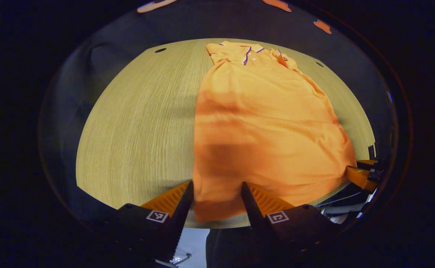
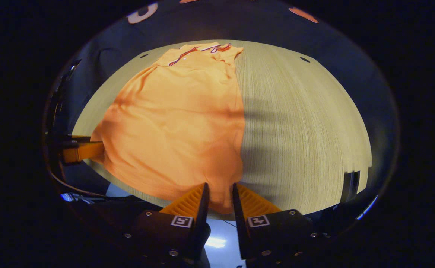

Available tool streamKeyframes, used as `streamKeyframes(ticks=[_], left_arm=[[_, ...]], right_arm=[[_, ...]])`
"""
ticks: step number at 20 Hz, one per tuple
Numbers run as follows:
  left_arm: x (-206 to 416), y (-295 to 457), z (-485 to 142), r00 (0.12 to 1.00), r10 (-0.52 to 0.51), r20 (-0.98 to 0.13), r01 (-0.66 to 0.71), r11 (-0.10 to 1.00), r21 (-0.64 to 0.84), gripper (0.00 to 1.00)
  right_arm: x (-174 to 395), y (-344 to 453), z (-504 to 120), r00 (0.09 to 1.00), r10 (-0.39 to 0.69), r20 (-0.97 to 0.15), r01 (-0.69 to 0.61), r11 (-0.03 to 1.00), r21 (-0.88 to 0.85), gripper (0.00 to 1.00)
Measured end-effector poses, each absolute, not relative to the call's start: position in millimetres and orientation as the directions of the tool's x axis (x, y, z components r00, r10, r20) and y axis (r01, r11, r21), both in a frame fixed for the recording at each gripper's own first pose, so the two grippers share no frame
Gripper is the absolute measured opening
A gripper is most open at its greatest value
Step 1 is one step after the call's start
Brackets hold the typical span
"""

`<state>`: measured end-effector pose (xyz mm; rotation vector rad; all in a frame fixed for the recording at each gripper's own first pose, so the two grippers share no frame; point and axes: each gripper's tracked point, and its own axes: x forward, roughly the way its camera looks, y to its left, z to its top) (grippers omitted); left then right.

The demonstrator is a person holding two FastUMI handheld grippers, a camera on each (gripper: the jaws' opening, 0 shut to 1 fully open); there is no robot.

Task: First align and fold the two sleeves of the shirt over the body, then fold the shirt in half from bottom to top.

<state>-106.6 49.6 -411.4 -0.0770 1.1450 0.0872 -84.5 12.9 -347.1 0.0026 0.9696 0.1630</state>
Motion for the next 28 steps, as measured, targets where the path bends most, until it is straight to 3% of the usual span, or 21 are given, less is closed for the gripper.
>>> streamKeyframes(ticks=[2,4,8,9,10,18,28], left_arm=[[-99.2,43.8,-412.9,0.433,0.0,-0.901,-0.101,0.994,-0.048,0.75],[-98.8,43.0,-410.3,0.428,-0.006,-0.904,-0.125,0.99,-0.065,0.19],[-97.1,37.7,-410.4,0.428,-0.054,-0.902,-0.113,0.987,-0.113,0.01],[-97.4,38.5,-407.6,0.437,-0.057,-0.898,-0.115,0.986,-0.118,0.01],[-96.8,40.0,-404.7,0.441,-0.057,-0.896,-0.116,0.986,-0.12,0.01],[-48.9,43.6,-366.4,0.534,-0.108,-0.839,-0.086,0.98,-0.181,0.01],[21.9,52.1,-321.1,0.626,-0.144,-0.766,-0.035,0.977,-0.212,0.01]], right_arm=[[-80.6,19.1,-347.5,0.549,0.186,-0.815,-0.107,0.983,0.152,0.18],[-79.6,28.2,-347.7,0.531,0.24,-0.813,-0.09,0.97,0.228,0.14],[-82.4,33.7,-347.6,0.509,0.311,-0.803,-0.056,0.942,0.33,0.15],[-79.1,32.5,-345.4,0.52,0.315,-0.794,-0.016,0.933,0.36,0.14],[-81.9,38.2,-341.7,0.51,0.359,-0.781,-0.013,0.912,0.41,0.04],[-44.8,50.4,-287.6,0.616,0.474,-0.629,-0.03,0.812,0.583,0.04],[8.1,49.3,-237.3,0.69,0.475,-0.546,-0.07,0.795,0.603,0.04]])
